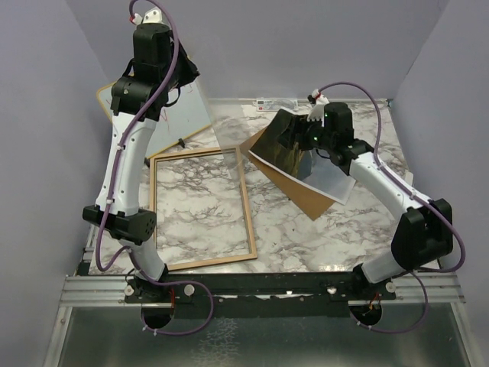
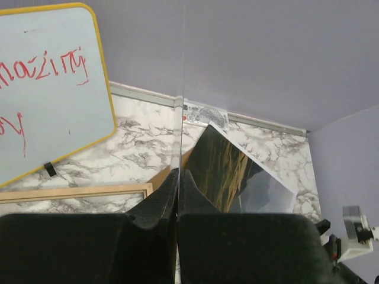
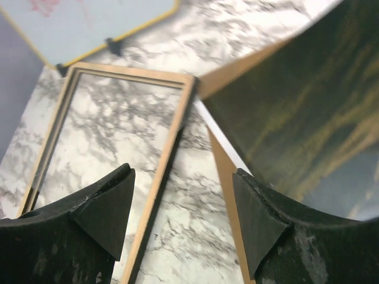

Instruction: Put the photo into the frame

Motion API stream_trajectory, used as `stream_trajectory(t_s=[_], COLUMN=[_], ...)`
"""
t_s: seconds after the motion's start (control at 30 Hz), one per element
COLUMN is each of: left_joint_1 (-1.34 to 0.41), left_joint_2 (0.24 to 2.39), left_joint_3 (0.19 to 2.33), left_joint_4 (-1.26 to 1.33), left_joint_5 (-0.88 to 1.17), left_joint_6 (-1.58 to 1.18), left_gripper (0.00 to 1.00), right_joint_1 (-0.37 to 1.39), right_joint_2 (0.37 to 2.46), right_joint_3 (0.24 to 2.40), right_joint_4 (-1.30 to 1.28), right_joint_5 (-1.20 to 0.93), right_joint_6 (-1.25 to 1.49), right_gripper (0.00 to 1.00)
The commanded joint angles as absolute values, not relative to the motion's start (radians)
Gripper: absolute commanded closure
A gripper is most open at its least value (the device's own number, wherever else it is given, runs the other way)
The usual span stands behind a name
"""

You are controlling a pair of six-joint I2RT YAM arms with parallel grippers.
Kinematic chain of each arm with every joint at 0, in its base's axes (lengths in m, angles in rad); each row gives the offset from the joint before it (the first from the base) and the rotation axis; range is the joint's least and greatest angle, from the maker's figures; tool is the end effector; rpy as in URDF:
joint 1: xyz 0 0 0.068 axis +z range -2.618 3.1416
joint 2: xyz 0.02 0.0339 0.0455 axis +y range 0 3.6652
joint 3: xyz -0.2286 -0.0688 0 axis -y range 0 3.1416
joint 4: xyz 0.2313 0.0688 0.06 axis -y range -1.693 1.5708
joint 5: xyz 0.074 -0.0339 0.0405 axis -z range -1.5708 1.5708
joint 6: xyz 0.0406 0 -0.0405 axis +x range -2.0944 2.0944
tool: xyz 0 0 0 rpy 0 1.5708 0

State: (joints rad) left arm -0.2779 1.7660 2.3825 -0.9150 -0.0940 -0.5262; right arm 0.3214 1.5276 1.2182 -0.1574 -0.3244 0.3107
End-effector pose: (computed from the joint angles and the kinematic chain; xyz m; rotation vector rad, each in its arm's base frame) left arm 0.3162 -0.0862 0.4868 -0.2997 1.8705 -0.4652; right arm 0.3272 0.1226 0.2780 -0.2206 2.0774 0.7211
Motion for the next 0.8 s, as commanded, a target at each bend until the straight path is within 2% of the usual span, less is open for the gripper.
stream_trajectory(t_s=[0.0, 0.27, 0.5, 0.77], left_joint_1=[-0.275, -0.275, -0.275, -0.273], left_joint_2=[1.717, 1.713, 1.722, 1.706], left_joint_3=[2.417, 2.364, 2.356, 2.33], left_joint_4=[-0.834, -0.787, -0.786, -0.787], left_joint_5=[-0.144, -0.154, -0.192, -0.18], left_joint_6=[-0.571, -0.68, -0.733, -0.77], left_gripper=[1.0, 1.0, 1.0, 1.0], right_joint_1=[0.408, 0.613, 0.811, 0.898], right_joint_2=[1.486, 1.438, 1.535, 1.73], right_joint_3=[1.242, 1.276, 1.37, 1.524], right_joint_4=[-0.019, 0.19, 0.223, 0.217], right_joint_5=[-0.349, -0.24, -0.017, 0.351], right_joint_6=[0.228, 0.158, 0.101, -0.106], right_gripper=[0.27, 0.17, 0.16, 0.19])
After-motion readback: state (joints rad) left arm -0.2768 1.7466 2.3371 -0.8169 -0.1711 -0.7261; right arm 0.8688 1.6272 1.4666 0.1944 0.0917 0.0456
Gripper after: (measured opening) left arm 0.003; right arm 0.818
